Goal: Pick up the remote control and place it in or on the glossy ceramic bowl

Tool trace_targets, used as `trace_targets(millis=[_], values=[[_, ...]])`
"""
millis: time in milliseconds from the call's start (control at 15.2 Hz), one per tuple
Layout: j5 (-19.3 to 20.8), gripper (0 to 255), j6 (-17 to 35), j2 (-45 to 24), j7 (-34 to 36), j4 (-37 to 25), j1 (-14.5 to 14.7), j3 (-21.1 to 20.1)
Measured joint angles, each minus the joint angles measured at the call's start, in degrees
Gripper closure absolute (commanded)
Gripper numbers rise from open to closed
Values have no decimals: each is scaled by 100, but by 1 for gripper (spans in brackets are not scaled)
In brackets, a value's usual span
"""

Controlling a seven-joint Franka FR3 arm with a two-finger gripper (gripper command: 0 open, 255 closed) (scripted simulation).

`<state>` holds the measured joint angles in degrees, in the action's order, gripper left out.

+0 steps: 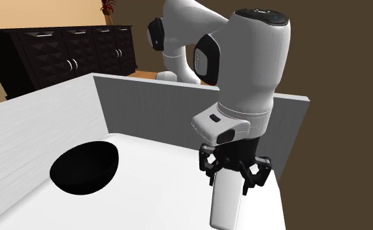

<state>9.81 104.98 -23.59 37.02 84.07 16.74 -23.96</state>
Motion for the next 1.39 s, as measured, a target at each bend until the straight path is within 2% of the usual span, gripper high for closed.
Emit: trace_targets(millis=[462,726,924,1386], values=[[-18,255,-496,13,-25,-487,43,-17],[-181,255,-384,402,-399,-24,-313,44],[-364,255,-175,839,-798,580,-667,130],[-631,255,16,1437,-1762,1301,-1318,438]])
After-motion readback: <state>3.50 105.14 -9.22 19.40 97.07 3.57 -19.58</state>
